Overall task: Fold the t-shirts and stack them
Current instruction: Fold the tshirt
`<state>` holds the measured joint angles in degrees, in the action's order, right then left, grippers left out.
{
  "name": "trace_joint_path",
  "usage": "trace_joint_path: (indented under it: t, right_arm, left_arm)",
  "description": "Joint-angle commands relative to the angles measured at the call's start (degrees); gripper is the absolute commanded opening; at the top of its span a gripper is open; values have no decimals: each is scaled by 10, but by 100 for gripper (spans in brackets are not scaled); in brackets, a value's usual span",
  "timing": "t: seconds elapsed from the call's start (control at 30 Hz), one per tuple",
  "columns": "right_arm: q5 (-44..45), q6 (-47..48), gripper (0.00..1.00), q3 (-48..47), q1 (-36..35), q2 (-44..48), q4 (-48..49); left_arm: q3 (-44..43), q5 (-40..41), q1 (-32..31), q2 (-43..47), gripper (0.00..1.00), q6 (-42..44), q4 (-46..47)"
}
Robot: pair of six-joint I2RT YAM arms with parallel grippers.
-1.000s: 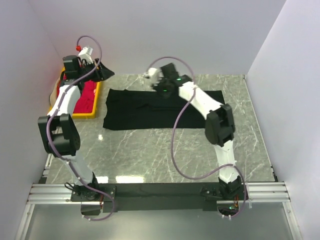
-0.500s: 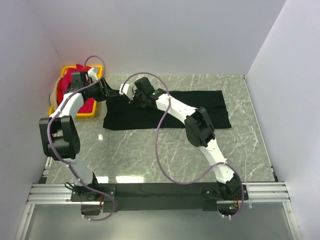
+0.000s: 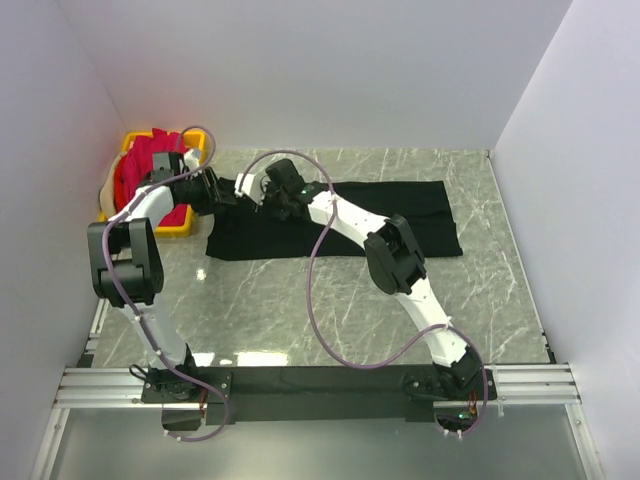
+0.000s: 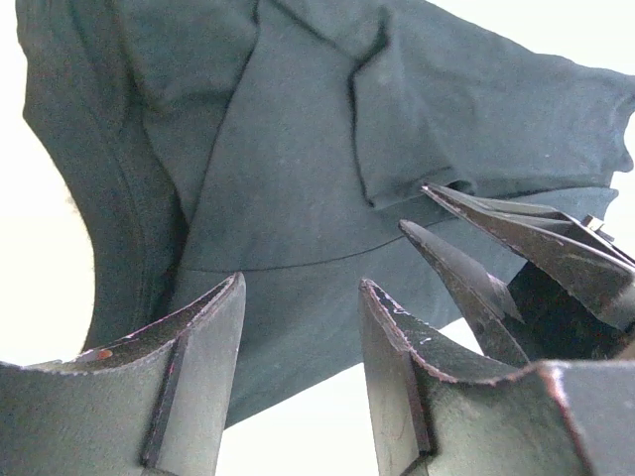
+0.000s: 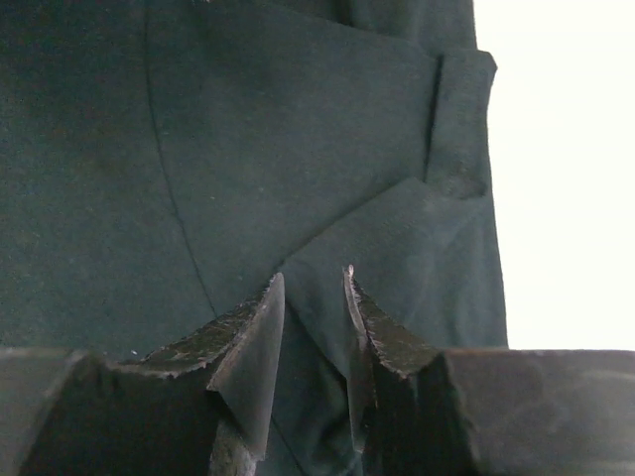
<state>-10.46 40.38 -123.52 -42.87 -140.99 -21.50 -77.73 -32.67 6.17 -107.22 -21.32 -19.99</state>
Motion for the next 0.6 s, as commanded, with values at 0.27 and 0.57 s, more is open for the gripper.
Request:
trace_joint_path:
  t: [0.27, 0.57]
  right_arm:
    - [9, 38, 39, -41, -17, -37, -14]
    - [53, 68, 27, -53, -20, -60, -17]
  left_arm:
    - [-25, 15, -3, -10, 55, 1, -9]
    - [-32, 17, -3, -19, 54, 0, -15]
